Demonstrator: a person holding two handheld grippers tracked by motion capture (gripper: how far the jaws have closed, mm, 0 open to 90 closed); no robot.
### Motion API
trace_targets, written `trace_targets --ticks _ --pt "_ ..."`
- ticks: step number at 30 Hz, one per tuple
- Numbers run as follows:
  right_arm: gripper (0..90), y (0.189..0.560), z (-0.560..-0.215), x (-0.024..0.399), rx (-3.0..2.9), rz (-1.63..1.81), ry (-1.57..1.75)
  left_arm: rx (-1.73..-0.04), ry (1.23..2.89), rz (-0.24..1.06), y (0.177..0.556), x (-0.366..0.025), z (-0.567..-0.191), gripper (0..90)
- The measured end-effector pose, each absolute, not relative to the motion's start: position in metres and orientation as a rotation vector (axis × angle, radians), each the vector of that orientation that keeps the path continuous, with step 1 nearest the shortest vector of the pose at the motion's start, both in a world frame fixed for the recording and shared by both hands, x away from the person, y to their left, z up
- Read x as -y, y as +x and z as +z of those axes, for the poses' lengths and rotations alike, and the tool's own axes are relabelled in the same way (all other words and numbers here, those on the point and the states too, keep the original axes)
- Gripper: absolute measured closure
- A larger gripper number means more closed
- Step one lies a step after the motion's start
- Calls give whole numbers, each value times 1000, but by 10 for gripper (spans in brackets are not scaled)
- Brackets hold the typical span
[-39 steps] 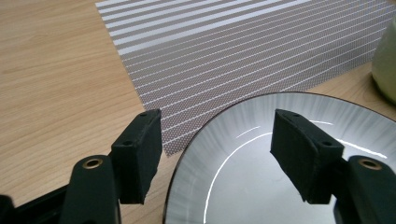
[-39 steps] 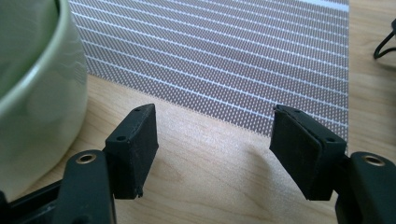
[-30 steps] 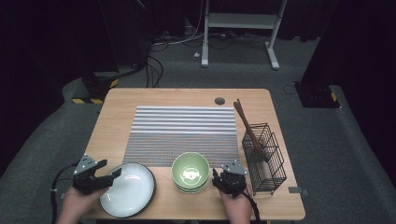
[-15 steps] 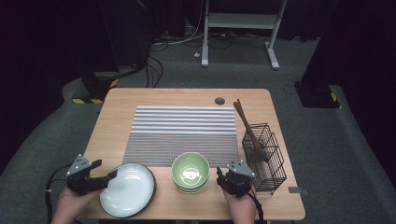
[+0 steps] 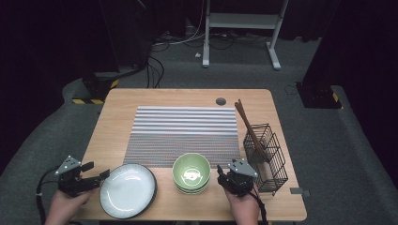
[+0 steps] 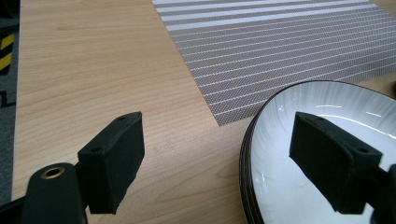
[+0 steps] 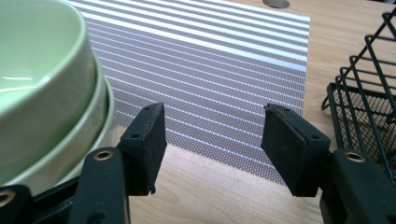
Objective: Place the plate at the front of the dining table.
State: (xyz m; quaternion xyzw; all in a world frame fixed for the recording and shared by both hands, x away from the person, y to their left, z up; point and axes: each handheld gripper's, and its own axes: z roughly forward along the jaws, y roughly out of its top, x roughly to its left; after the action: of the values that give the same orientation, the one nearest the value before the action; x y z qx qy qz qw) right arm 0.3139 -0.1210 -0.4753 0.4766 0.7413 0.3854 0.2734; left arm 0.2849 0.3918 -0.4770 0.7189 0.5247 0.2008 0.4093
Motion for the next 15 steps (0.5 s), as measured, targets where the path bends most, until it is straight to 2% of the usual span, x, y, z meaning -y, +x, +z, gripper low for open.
trace_targets --ticks 15 --pt "436 314 -446 112 -1959 1066 1232 -1334 1865 418 286 -396 -477 183"
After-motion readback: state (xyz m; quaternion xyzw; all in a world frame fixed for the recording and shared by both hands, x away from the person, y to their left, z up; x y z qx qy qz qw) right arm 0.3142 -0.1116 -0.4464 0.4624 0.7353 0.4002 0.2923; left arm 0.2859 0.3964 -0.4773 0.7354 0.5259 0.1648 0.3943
